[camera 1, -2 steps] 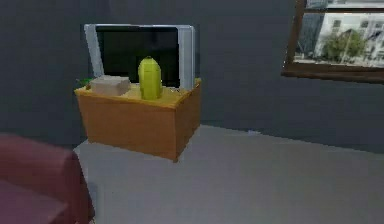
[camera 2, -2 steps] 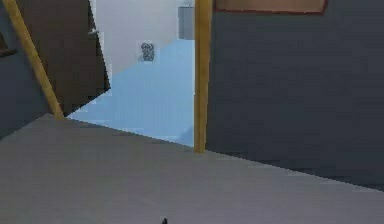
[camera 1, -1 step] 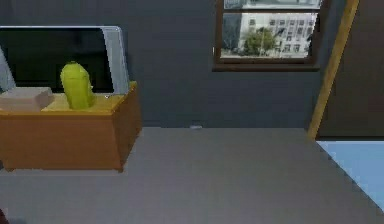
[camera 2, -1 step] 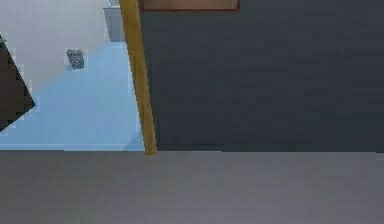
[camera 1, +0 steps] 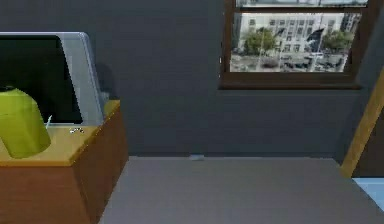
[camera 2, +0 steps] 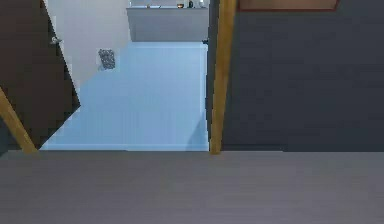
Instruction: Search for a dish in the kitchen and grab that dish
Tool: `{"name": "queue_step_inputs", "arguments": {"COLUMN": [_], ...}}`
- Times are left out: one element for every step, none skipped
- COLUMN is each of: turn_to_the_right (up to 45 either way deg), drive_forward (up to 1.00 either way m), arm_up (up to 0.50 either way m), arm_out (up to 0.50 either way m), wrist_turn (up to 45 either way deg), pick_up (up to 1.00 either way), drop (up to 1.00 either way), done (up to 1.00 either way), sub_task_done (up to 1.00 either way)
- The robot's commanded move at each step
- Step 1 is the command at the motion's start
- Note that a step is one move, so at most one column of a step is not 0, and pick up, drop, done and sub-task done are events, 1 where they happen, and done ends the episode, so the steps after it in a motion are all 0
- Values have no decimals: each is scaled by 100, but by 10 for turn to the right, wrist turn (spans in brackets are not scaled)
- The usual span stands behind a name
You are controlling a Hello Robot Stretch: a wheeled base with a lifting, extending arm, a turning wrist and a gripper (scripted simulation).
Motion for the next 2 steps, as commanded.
{"name": "queue_step_inputs", "arguments": {"turn_to_the_right": [450, 210], "drive_forward": [0, 0], "arm_up": [0, 0], "arm_out": [0, 0], "wrist_turn": [0, 0], "pick_up": [0, 0], "drop": [0, 0], "done": [0, 0], "sub_task_done": [0, 0]}}
